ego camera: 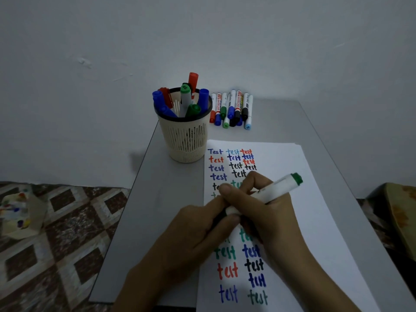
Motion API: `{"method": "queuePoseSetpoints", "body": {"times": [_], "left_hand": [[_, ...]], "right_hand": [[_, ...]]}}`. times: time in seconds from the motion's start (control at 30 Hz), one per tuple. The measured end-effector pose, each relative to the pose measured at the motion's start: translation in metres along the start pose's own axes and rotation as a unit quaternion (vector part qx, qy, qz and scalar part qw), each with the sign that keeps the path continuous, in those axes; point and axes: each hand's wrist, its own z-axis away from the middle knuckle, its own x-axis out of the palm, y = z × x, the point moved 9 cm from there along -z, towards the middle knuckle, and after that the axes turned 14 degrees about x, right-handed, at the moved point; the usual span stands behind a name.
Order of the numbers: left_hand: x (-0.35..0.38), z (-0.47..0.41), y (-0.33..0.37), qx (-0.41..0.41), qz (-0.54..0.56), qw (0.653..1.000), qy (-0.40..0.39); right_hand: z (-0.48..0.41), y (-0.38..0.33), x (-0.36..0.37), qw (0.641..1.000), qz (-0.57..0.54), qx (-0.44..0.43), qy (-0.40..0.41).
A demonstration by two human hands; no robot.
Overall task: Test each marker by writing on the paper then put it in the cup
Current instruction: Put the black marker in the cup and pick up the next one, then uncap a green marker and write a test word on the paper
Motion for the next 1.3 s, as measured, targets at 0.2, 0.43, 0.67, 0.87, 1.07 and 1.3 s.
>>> {"method": "queuePoseSetpoints", "body": {"times": [0.2,0.43,0.67,0.87,1.07,1.3], "left_hand": [[-0.001,0.003,-0.005,-0.044,0.095,0.994,0.033],[0.002,0.007,-0.006,-0.075,0.19,0.978,0.04],[-0.005,0.002,0.001,-0.052,0.163,0.983,0.068],[-0.001,0.002,-0.001,-0.072,0.248,0.962,0.092],[0.0,0.0,0.002,-0.086,0.245,0.963,0.077],[-0.032,0.012,-0.018,-0.076,-0.087,0.988,0.107]], "right_hand": [[0.001,-0.014,0.007,1.0,0.009,-0.021,-0.012],[-0.003,-0.016,0.011,0.997,0.072,-0.032,-0.013],[-0.004,-0.001,0.014,0.998,0.001,0.018,-0.056],[-0.002,-0.006,0.01,0.997,0.021,-0.007,-0.08],[0.004,-0.027,0.007,0.989,0.098,-0.055,-0.094],[-0.031,-0.062,-0.058,0.992,-0.049,-0.115,0.036]]}}
